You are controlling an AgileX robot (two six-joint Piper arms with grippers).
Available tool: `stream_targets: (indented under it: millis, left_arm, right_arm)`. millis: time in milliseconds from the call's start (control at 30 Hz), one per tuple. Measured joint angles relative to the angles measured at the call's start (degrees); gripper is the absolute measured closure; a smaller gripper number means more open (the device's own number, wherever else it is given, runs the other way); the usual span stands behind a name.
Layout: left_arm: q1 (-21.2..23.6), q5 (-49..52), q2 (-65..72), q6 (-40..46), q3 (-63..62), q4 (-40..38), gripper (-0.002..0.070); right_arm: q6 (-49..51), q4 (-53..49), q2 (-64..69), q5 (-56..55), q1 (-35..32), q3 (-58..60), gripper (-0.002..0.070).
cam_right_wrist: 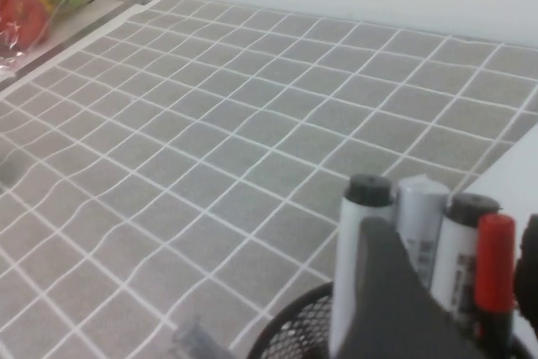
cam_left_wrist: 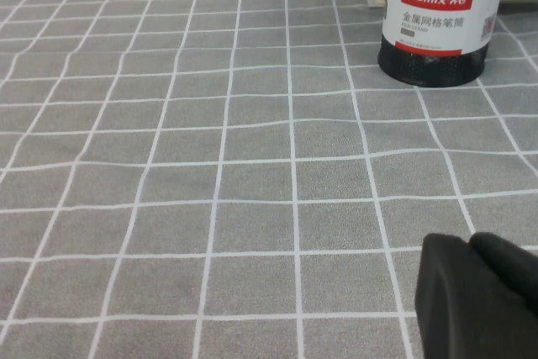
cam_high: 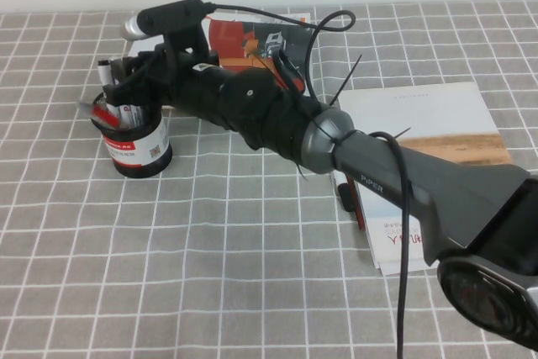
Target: Put the pen into the pen holder
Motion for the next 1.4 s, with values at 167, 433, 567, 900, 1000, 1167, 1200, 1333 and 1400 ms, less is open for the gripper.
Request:
stream_targets:
  millis: [167,433,567,900,1000,1167,1200,1333,1400]
  left_arm:
    - [0.00,0.00,0.00,0.00,0.00,0.00,0.0678]
    - [0.00,0.00,0.00,0.00,0.00,0.00,0.0678]
    - [0.00,0.00,0.00,0.00,0.00,0.00,0.0678]
    - [0.00,0.00,0.00,0.00,0.00,0.00,0.0678]
    - [0.00,0.00,0.00,0.00,0.00,0.00,0.0678]
    - [0.00,0.00,0.00,0.00,0.00,0.00,0.0678]
    - [0.00,0.00,0.00,0.00,0.00,0.00,0.0678]
    - [0.00,0.00,0.00,0.00,0.00,0.00,0.0678]
    - [0.00,0.00,0.00,0.00,0.00,0.00,0.0678]
  right_arm:
    - [0.00,0.00,-1.79,5.64,-0.48,-0.09,0.0477]
    - [0.00,-0.10,-11.56,31.62,-4.36,-0.13,0.0679]
    - [0.00,-0.71,-14.76,41.77,-4.84,-0.13,0.0686]
    - [-0.08,-1.95,-23.50,48.38,-4.84,-0.13,0.0687]
    - [-0.08,-1.95,-25.04,49.10,-4.84,0.89,0.0687]
    - [-0.08,-2.35,-26.23,51.71,-4.84,3.11,0.0687]
    - [-0.08,-2.61,-26.34,52.71,-4.84,3.22,0.0688]
    - [3.95,-8.70,-28.07,57.86,-5.53,3.27,0.0688]
    - [5.64,-12.62,-29.23,60.66,-6.50,3.27,0.0688]
